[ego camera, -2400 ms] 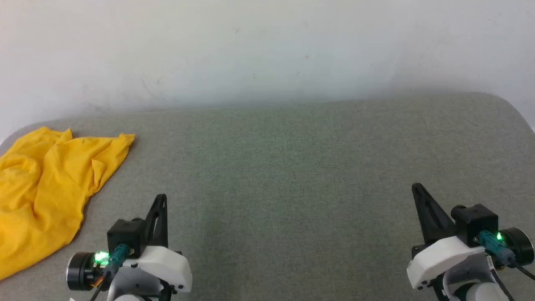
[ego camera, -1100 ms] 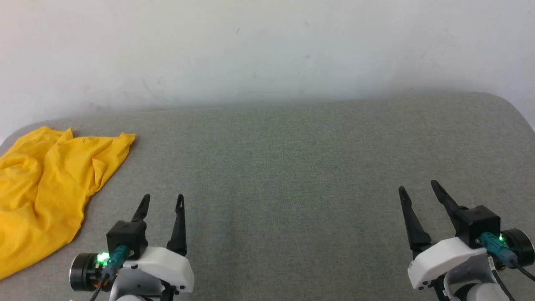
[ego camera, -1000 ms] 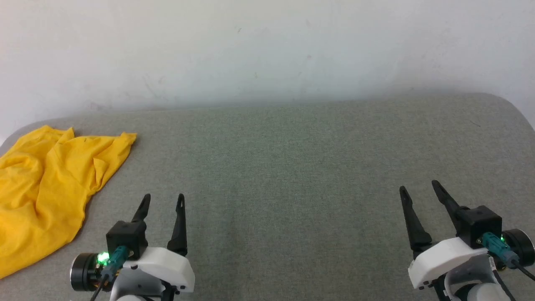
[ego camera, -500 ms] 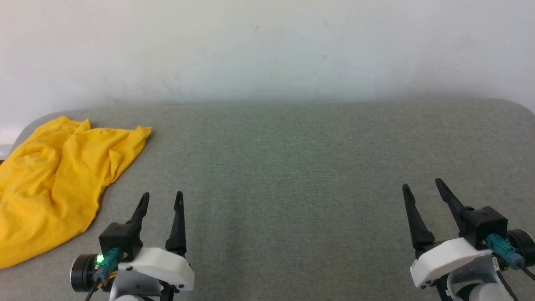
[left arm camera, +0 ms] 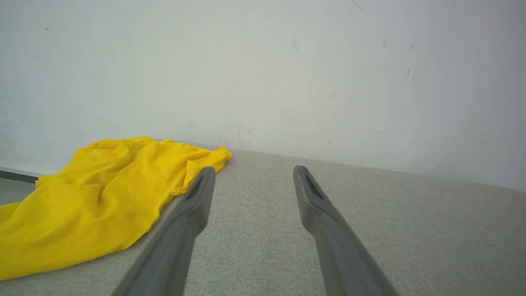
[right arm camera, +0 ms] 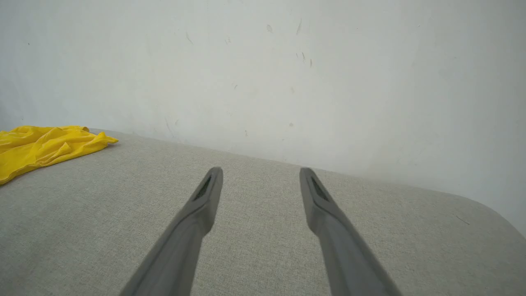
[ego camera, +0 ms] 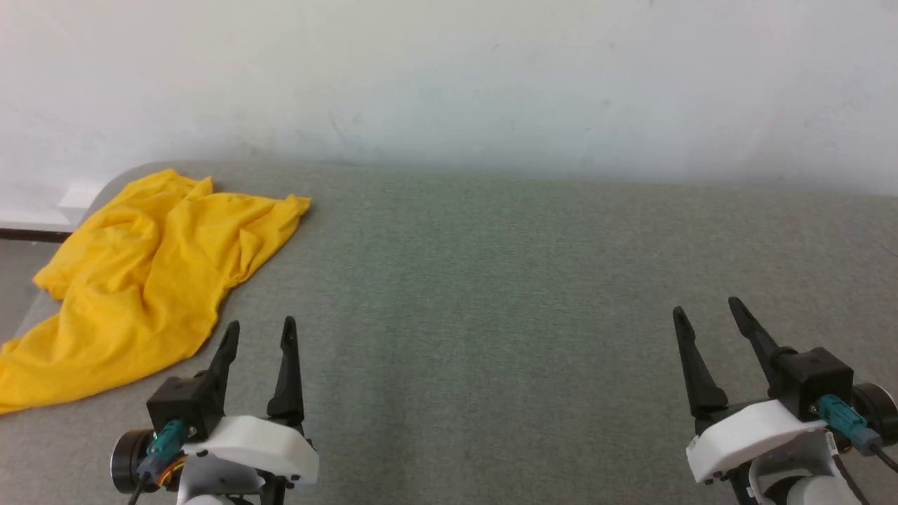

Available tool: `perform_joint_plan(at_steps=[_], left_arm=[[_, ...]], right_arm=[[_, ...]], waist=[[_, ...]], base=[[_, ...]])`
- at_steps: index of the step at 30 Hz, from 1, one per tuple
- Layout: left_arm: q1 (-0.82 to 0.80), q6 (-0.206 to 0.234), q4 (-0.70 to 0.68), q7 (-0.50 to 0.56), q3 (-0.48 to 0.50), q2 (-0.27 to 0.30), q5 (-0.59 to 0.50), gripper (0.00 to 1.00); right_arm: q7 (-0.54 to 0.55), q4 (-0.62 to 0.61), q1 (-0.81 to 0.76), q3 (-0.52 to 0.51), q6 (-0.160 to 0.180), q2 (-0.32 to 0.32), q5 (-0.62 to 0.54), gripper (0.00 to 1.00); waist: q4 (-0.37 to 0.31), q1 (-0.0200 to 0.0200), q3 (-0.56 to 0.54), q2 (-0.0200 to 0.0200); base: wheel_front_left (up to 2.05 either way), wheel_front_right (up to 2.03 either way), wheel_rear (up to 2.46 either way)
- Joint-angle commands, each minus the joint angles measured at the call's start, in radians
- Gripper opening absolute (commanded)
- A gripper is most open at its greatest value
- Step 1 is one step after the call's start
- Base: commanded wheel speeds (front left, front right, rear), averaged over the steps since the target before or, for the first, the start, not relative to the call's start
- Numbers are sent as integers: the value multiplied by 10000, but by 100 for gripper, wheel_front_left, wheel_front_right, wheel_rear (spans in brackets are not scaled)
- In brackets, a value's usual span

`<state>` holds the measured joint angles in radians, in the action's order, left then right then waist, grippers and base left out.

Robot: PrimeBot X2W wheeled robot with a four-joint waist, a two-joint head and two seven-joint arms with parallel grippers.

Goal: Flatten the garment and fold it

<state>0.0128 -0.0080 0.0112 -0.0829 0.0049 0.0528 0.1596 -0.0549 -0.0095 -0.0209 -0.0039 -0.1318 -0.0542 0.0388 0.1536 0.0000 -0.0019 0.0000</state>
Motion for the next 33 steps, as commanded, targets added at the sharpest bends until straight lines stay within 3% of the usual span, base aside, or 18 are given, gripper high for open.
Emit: perform_joint_plan(at_steps=[1,24,33], left_arm=[[-52,-10,-11,-126,56,-10,110,100],[-28,77,79,-585,206,-14,692,100],[-339,113,-7,-774,489,-16,987,100]], right_arm=[[-115,-69,-60,5,4,16,85,100],[-273,-365,-97,96,6,22,144,100],[-247,-503,29,193,7,25,142,100]], waist=[[309,0,-28,0],[2032,0,62,0],[2394,0,386,0]], base=[[0,0,0],[0,0,0],[0,0,0]])
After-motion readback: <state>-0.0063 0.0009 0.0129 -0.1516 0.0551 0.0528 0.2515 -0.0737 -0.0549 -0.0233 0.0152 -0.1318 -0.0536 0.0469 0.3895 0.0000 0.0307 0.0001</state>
